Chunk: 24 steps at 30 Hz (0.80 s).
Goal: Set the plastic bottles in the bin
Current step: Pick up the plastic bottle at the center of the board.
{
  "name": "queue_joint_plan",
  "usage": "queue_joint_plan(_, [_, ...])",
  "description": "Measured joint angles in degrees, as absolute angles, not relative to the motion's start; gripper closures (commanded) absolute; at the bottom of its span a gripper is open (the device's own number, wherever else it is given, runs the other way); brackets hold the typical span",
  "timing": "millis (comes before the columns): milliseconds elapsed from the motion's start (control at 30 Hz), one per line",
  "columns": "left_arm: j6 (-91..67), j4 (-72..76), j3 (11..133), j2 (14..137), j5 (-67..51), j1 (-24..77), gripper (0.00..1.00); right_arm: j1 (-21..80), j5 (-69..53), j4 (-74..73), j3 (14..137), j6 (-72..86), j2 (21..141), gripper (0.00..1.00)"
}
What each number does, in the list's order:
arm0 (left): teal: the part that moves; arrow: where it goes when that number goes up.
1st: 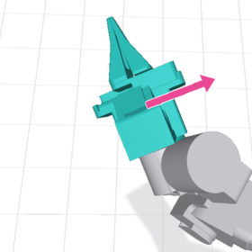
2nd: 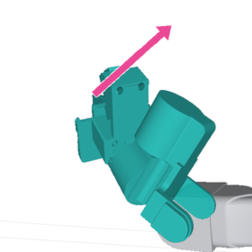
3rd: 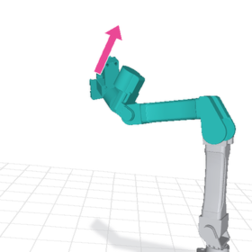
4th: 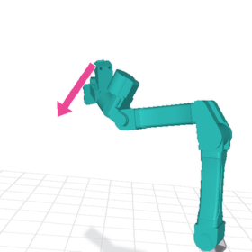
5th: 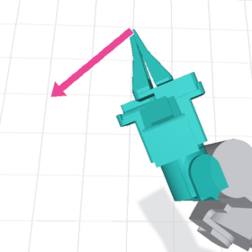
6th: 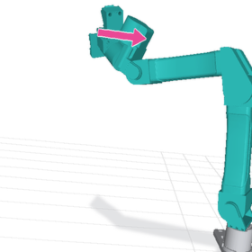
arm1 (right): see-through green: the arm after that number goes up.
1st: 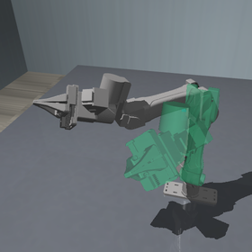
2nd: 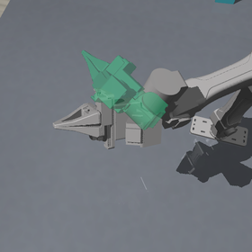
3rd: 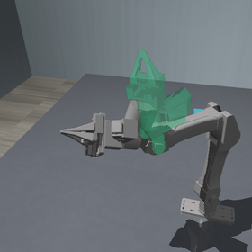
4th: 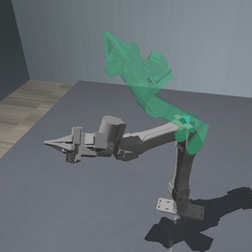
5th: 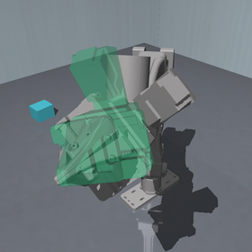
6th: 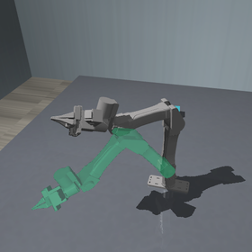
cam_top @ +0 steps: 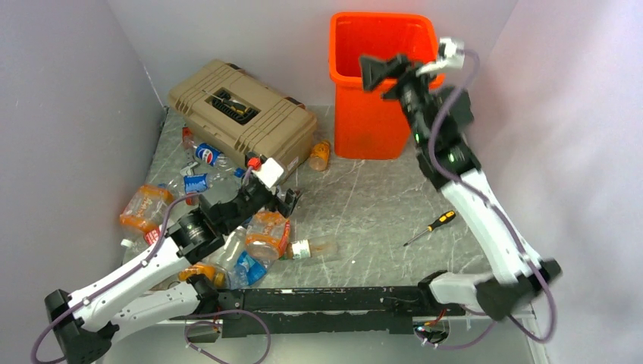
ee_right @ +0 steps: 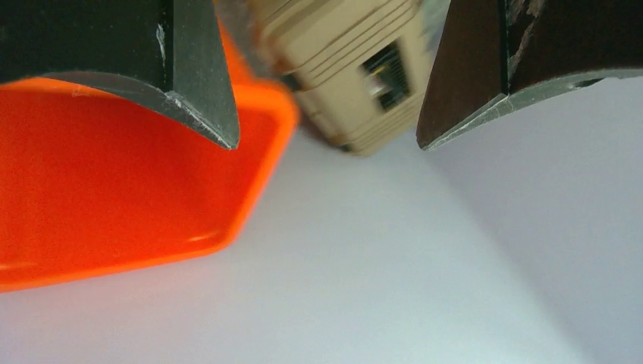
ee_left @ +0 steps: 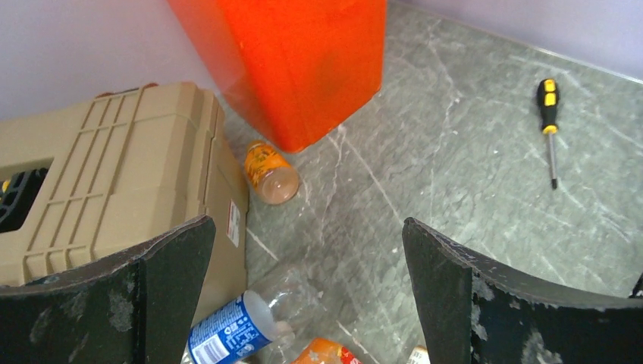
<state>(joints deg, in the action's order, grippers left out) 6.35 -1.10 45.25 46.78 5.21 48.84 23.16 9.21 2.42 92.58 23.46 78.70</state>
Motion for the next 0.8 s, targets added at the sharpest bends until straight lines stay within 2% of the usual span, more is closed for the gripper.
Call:
queue_joint_plan(100, [6.15,-3.22,47.05,48.86,7.27,48.84,0.01,29.87,8.19,9.39,76.97,23.66,65.45,0.11])
queue_joint_plan(233, [4.69,-5.61,49.47,51.33,12.14,48.84,0.01,31.83,8.99,13.87,57.21,26.68,52.45,0.11])
queue_joint_plan(467, [-0.19,-10.63,53.58,55.86,25.21,49.28,0.01,32.10,3.53,12.08,30.98,33.01,47.20,0.12])
queue_joint_plan(633, [-4.93,-19.75,59.46,60.58,25.34,50.11,0.00,32.51,-2.48,11.09,17.98,37.63,43.86,0.12])
queue_joint_plan(800, [-10.94,-33.69,65.23,63.55,22.68,49.74,0.01,32.62,-3.55,8.88,14.41,38.87,35.83,0.11])
